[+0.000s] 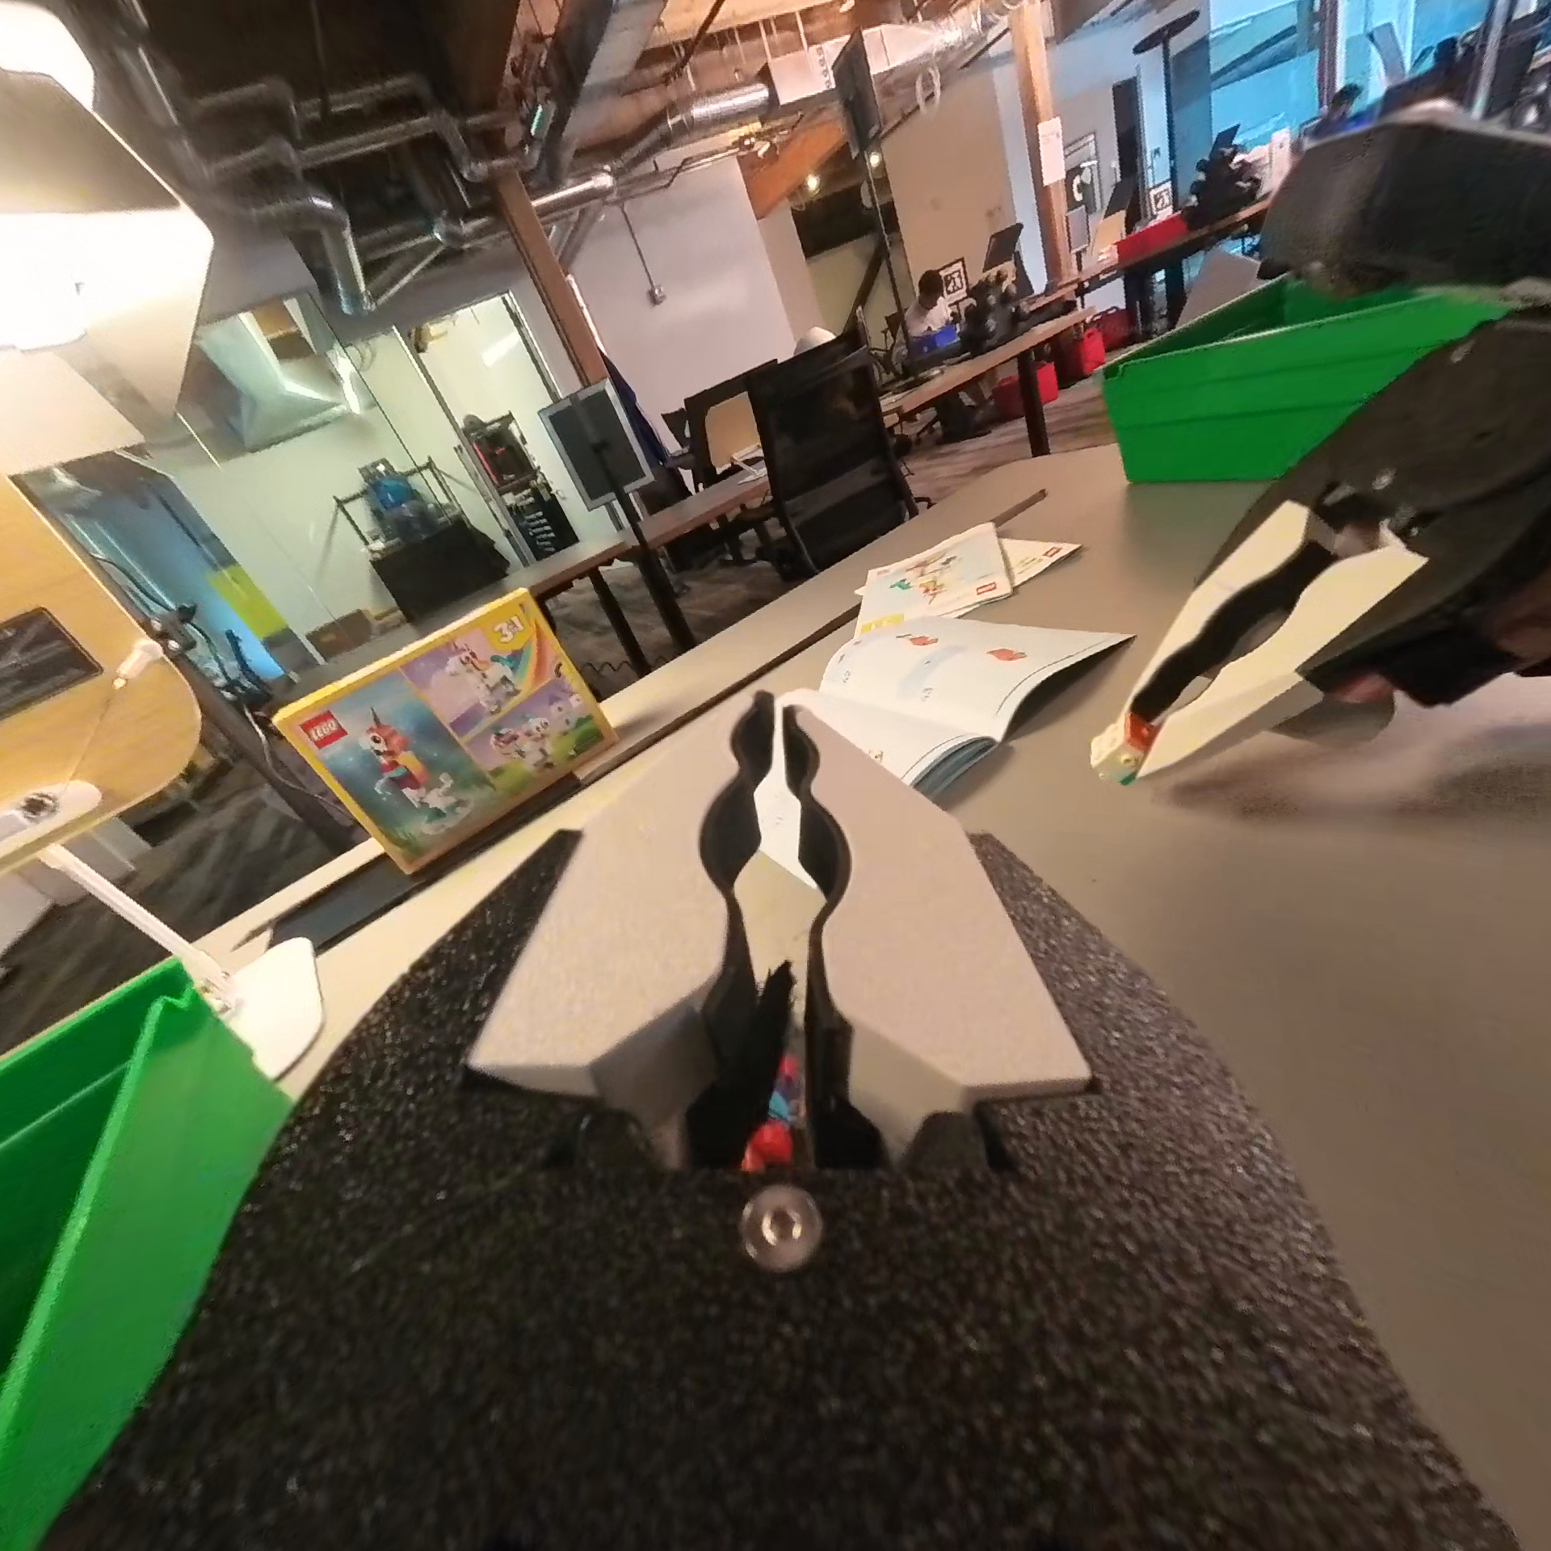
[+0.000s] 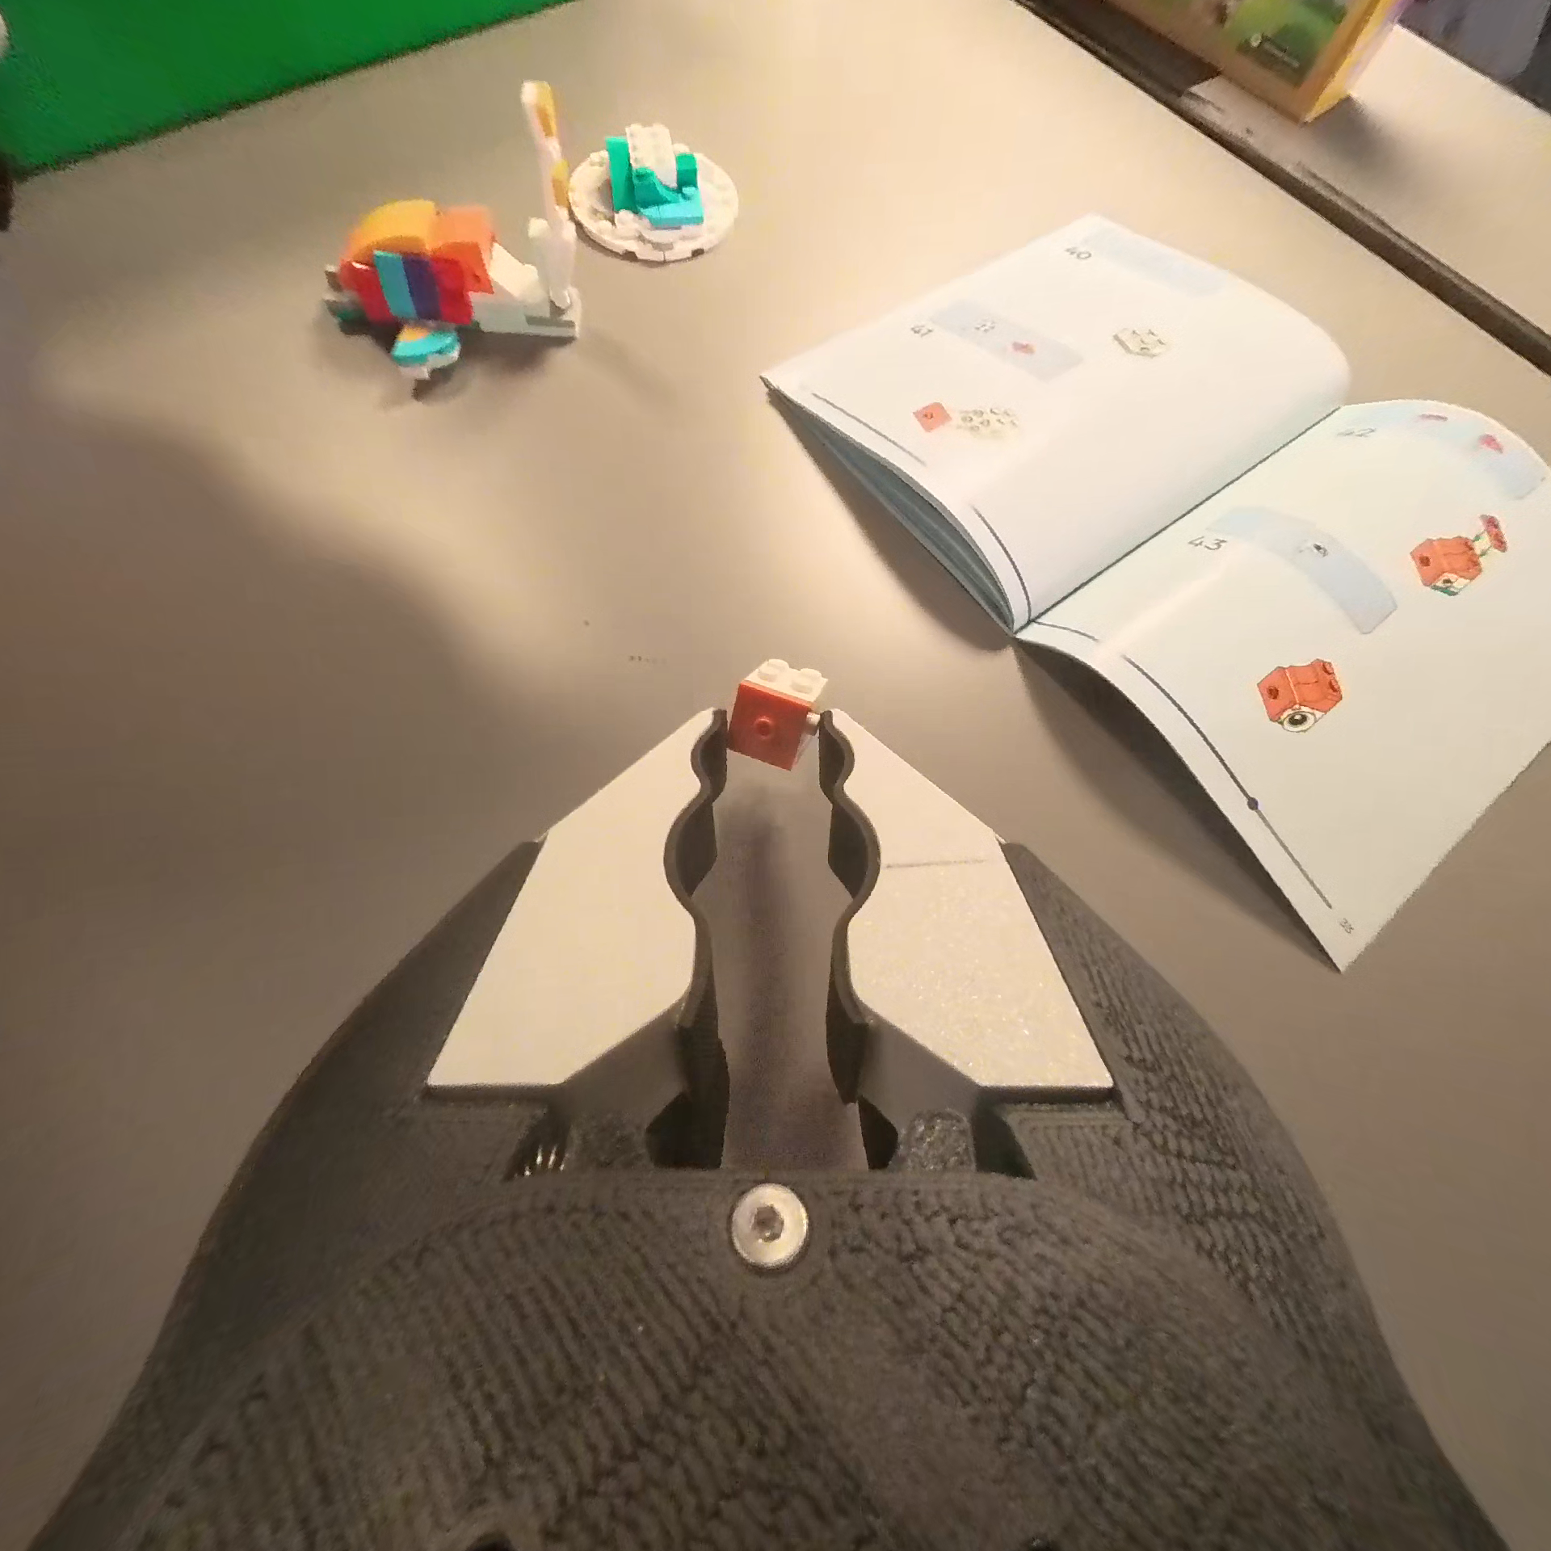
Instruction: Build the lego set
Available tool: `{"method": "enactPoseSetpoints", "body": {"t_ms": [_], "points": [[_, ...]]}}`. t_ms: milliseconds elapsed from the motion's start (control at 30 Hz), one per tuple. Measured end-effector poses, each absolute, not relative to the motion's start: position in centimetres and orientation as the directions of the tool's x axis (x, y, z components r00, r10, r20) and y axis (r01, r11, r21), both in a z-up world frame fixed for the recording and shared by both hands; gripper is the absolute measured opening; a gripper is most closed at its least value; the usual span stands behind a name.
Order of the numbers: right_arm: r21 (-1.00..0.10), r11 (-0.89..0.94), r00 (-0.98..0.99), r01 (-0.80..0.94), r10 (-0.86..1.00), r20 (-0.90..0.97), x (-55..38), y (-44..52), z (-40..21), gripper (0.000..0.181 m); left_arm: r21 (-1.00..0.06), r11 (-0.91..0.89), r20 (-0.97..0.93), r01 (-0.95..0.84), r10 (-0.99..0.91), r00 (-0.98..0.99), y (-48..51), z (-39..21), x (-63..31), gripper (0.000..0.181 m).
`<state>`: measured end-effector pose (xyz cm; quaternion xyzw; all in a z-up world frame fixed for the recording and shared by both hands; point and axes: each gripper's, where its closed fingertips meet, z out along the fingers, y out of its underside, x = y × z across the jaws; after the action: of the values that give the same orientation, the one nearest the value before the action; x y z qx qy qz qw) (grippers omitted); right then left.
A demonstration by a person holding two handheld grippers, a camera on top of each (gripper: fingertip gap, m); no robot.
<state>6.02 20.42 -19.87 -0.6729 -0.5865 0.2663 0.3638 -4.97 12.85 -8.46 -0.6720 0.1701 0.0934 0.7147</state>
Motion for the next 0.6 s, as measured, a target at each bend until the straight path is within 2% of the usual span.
{"method": "enactPoseSetpoints", "body": {"t_ms": [33, 267, 600], "points": [[-0.797, -0.046, 0.172, 0.603, 0.982, 0.074, 6.2, 20.7, -20.2, 0.020, -0.938, 0.073, -0.346, -0.340, -0.107, 0.932, 13.0, -8.7, -4.9, 0.000], [-0.754, -0.040, 0.212, 0.656, 0.968, 0.133, 7.9, 21.9, -21.7, 0.020, -0.983, 0.032, -0.182, -0.179, -0.196, 0.964, 13.5, -9.8, -4.7, 0.000], [-0.755, -0.014, 0.223, 0.656, 0.959, 0.176, 9.2, 22.6, -21.6, 0.027, -0.993, 0.005, -0.116, -0.119, -0.261, 0.958, 13.7, -10.6, -3.9, 0.000]]}}
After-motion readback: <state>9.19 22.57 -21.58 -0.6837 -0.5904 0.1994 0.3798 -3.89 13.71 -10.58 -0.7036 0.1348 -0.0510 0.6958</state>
